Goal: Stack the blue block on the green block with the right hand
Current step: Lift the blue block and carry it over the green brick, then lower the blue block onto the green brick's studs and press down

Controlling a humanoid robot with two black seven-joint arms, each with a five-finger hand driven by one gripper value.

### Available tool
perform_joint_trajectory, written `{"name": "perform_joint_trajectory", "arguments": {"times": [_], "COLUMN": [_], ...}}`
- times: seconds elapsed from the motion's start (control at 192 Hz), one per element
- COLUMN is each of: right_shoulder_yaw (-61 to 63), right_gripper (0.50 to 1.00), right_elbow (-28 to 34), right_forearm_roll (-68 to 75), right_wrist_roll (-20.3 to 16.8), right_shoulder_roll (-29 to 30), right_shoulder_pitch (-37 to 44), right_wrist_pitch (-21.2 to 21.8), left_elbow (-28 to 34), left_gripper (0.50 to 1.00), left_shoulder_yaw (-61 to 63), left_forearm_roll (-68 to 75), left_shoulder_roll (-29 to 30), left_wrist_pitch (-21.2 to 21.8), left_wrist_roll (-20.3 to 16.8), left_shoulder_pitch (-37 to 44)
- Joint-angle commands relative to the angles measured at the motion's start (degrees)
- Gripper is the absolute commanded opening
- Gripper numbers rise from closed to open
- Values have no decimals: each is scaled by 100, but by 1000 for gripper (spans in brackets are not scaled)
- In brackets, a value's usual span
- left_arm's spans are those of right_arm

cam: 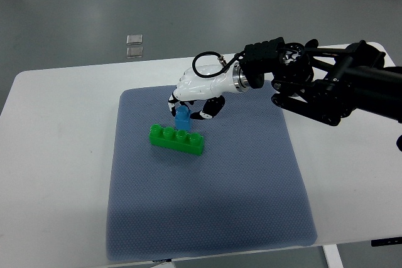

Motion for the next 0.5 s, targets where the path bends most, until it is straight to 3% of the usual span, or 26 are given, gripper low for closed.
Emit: {"name": "perform_joint_trajectory", "arguments": {"times": [0.0, 0.494], "right_shoulder_yaw": [-1, -1], "right_gripper": [500, 500], "right_elbow": [-23, -67], "right_forearm_roll": [1, -25], "right_wrist_roll": [-6, -6], "right_shoulder_roll": [31, 75], "right_shoulder_pitch": [-49, -190], "right_wrist_pitch": [4, -31], "left_elbow": [-1, -1], "left_gripper": [1000, 1000], "left_shoulder_yaw": [0, 0], "left_forearm_roll": [0, 0], "left_shoulder_roll": [0, 0], "left_wrist_pitch": [4, 4], "left_wrist_roll": [0, 0], "left_shoulder_pitch": [7, -2]}}
